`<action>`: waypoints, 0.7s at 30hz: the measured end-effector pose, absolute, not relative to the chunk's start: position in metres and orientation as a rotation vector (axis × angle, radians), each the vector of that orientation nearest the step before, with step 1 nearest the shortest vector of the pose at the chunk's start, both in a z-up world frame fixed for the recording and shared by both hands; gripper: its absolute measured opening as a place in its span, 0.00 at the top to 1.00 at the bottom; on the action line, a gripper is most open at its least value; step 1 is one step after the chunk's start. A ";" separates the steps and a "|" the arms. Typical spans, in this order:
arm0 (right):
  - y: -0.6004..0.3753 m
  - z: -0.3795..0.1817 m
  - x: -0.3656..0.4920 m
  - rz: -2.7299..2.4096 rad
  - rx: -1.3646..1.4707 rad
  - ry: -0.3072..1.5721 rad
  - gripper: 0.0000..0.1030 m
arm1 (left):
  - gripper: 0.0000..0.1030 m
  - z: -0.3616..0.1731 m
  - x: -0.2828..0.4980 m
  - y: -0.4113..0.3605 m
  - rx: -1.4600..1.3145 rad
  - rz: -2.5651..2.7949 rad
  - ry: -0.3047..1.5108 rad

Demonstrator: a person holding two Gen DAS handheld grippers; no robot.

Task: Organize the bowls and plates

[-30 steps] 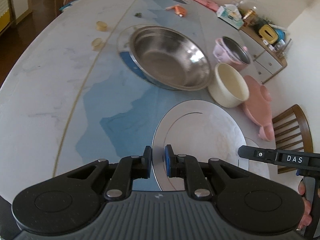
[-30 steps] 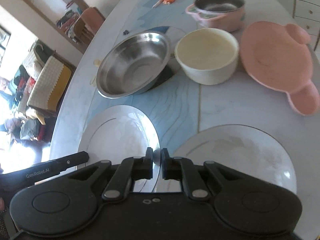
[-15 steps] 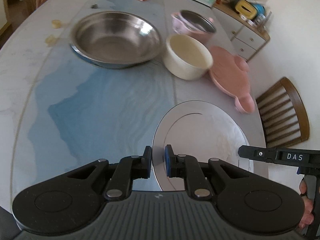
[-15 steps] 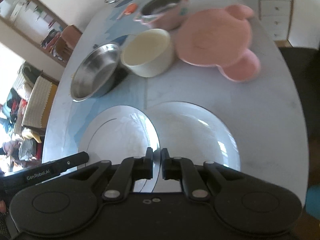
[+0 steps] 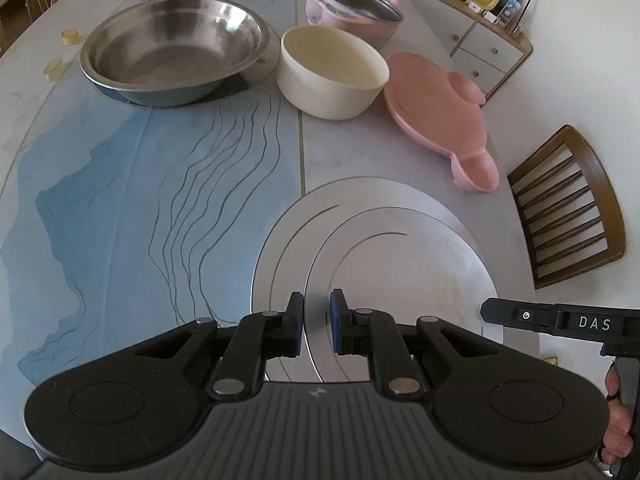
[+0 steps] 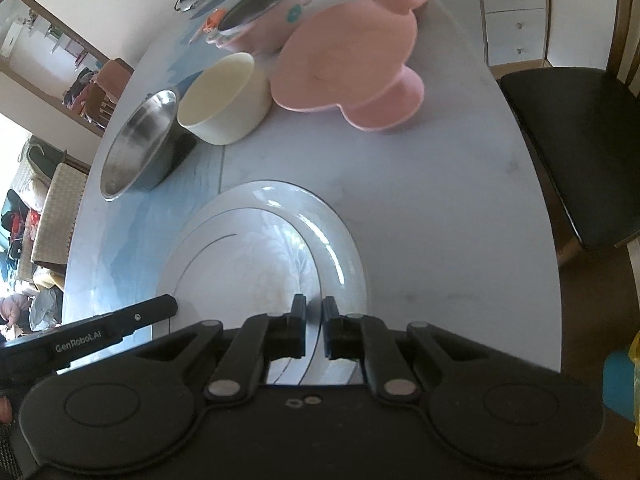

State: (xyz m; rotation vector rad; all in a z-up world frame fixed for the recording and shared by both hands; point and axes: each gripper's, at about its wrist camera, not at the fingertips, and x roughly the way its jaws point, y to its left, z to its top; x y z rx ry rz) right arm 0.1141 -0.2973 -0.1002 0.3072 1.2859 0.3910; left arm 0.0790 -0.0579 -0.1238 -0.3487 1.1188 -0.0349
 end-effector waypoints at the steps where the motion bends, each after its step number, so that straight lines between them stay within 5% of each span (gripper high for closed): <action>1: -0.297 -0.102 0.114 0.393 0.302 1.290 0.91 | 0.88 -0.126 0.079 -0.059 -0.349 -0.029 1.122; 21: -0.297 -0.117 0.122 0.407 0.302 1.293 0.91 | 0.88 -0.140 0.083 -0.059 -0.324 -0.015 1.132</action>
